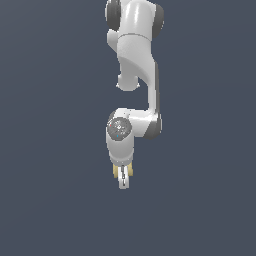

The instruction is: Pick up the object and move it to a goal position.

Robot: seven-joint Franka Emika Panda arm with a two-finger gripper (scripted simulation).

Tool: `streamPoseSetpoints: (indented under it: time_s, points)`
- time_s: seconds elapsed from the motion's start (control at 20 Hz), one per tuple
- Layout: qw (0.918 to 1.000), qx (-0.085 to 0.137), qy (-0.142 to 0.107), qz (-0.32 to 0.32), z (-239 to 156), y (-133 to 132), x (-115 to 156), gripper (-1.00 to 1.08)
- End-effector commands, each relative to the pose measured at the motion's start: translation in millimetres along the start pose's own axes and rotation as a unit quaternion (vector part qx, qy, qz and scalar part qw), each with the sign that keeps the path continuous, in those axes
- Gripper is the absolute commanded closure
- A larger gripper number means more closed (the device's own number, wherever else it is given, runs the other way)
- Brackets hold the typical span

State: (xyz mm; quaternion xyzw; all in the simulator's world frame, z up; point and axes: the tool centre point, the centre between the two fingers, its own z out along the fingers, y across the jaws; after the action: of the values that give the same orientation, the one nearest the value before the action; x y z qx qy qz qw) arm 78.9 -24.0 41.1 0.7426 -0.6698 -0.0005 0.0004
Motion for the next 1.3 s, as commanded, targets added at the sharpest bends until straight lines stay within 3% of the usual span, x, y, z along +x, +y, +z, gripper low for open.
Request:
streamPoseSetpoints:
  time_s: [0.0,0.75,1.25]
  points:
    - [1.0,0.001,0.0,0.0,-0.3,-0.6,0.1,1.08]
    - [1.0,0.0,0.0,0.0,-2.4,5.0,6.7,1.08]
    - [1.0,0.0,0.0,0.0,-18.6,43.8,56.5,1.08]
